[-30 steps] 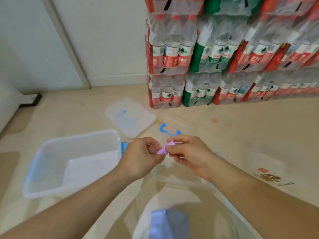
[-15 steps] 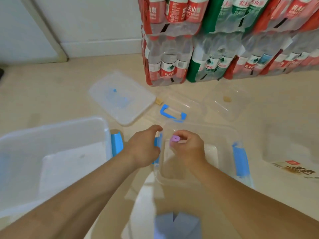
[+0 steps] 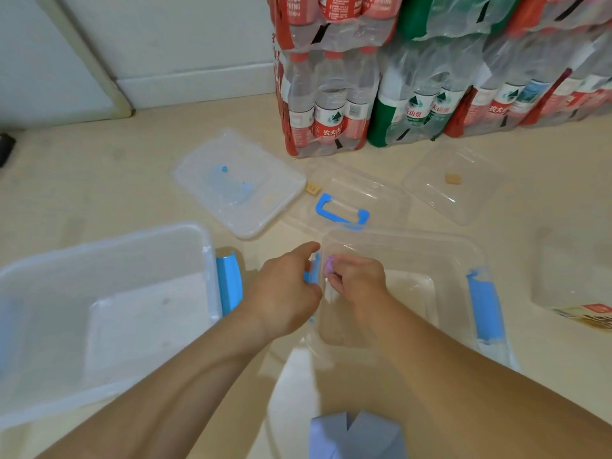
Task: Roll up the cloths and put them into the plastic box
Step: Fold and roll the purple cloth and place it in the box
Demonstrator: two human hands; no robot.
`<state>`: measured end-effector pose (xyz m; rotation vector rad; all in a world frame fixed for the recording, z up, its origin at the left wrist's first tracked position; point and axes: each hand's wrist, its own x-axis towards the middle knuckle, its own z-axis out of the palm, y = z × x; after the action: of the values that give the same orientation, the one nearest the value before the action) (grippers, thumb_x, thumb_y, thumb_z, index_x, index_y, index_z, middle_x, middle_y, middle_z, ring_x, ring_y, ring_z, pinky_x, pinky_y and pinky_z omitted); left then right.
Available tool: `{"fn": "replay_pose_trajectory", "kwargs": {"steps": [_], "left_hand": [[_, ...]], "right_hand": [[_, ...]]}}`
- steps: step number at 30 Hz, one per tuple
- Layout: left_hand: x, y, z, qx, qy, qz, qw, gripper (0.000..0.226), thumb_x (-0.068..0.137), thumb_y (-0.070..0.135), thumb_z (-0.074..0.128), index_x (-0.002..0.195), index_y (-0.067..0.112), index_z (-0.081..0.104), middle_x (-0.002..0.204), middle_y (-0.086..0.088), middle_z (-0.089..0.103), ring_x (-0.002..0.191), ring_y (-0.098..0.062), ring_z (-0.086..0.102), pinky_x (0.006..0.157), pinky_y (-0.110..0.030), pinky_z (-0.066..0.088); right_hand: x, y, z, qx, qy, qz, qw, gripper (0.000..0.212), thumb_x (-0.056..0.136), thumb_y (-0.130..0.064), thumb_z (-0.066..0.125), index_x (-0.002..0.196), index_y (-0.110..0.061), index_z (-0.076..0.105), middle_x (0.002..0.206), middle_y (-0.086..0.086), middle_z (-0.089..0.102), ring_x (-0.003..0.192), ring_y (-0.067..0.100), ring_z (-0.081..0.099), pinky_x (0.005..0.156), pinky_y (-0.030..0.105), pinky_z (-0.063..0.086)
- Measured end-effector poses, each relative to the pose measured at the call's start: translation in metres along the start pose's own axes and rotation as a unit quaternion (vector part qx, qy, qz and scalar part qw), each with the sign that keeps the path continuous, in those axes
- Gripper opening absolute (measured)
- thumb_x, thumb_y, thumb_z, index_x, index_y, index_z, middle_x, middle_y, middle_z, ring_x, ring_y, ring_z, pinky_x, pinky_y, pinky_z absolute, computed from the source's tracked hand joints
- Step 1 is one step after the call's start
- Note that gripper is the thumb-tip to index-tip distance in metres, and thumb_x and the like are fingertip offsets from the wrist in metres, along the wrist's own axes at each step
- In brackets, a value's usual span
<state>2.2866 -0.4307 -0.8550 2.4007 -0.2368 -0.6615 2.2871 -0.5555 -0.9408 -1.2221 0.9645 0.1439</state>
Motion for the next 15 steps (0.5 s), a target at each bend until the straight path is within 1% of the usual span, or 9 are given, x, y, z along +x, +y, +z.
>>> {"fn": "replay_pose_trajectory", "kwargs": {"steps": [1,3,6,7,9,11,13,15], "left_hand": [[0.000,0.000,0.000,-0.004,0.000,-0.001,1.000,0.064,0.085,0.009,0.050,0.143,0.030,0.035,0.132,0.002,0.056,0.110,-0.021,0.059,0.091,-0.029,0.048],[-0.001,-0.001,0.001,-0.015,0.000,-0.003,1.000,0.063,0.085,0.009,0.050,0.142,0.030,0.036,0.130,0.002,0.057,0.109,-0.021,0.060,0.091,-0.030,0.048],[-0.007,-0.003,0.007,-0.051,-0.010,-0.011,0.999,0.060,0.084,0.009,0.051,0.139,0.030,0.040,0.121,0.003,0.060,0.103,-0.021,0.062,0.087,-0.030,0.050],[-0.011,-0.004,0.010,-0.067,-0.016,-0.015,0.998,0.061,0.083,0.008,0.052,0.138,0.030,0.040,0.117,0.003,0.059,0.101,-0.022,0.062,0.086,-0.031,0.051],[-0.018,-0.006,0.016,-0.086,-0.023,-0.021,0.996,0.063,0.081,0.005,0.052,0.138,0.030,0.039,0.108,0.005,0.057,0.094,-0.022,0.061,0.083,-0.033,0.052],[-0.020,-0.007,0.019,-0.097,-0.018,-0.027,0.995,0.065,0.080,0.004,0.051,0.138,0.031,0.039,0.102,0.008,0.056,0.088,-0.021,0.059,0.084,-0.037,0.053],[-0.021,-0.006,0.019,-0.103,-0.015,-0.030,0.994,0.065,0.080,0.004,0.051,0.138,0.031,0.039,0.101,0.008,0.056,0.088,-0.021,0.060,0.085,-0.039,0.054],[-0.021,-0.005,0.019,-0.104,-0.014,-0.032,0.994,0.064,0.080,0.004,0.051,0.138,0.030,0.039,0.102,0.007,0.056,0.089,-0.022,0.060,0.085,-0.039,0.054]], "right_hand": [[0.000,-0.001,0.002,0.015,0.004,0.010,1.000,0.014,0.081,0.003,0.067,0.094,0.004,0.070,0.076,0.012,0.063,0.069,0.020,0.057,0.075,0.026,0.054],[0.002,-0.002,0.004,0.035,0.016,0.036,0.999,0.009,0.080,0.004,0.069,0.088,0.002,0.070,0.075,0.012,0.063,0.070,0.020,0.059,0.074,0.027,0.055],[0.004,-0.001,0.000,-0.001,0.026,0.058,0.998,0.002,0.080,0.002,0.069,0.079,-0.001,0.069,0.076,0.015,0.062,0.069,0.022,0.057,0.078,0.032,0.055],[0.004,0.001,-0.003,-0.015,0.022,0.058,0.998,0.002,0.080,0.001,0.069,0.078,0.001,0.069,0.077,0.016,0.061,0.070,0.023,0.056,0.079,0.033,0.053],[0.003,0.004,-0.008,-0.031,0.016,0.053,0.998,0.009,0.079,0.000,0.071,0.083,0.008,0.068,0.078,0.017,0.060,0.072,0.026,0.055,0.081,0.036,0.053],[0.001,0.006,-0.011,-0.028,0.015,0.044,0.999,0.011,0.078,-0.001,0.073,0.083,0.007,0.068,0.078,0.018,0.062,0.071,0.025,0.057,0.084,0.039,0.055],[-0.001,0.005,-0.011,-0.022,0.012,0.045,0.999,0.016,0.078,-0.002,0.074,0.088,0.009,0.068,0.079,0.017,0.064,0.068,0.023,0.060,0.082,0.038,0.057],[-0.002,0.002,-0.009,-0.005,0.011,0.059,0.998,0.016,0.079,-0.001,0.073,0.091,0.008,0.068,0.079,0.016,0.064,0.065,0.020,0.061,0.075,0.030,0.058]]}}
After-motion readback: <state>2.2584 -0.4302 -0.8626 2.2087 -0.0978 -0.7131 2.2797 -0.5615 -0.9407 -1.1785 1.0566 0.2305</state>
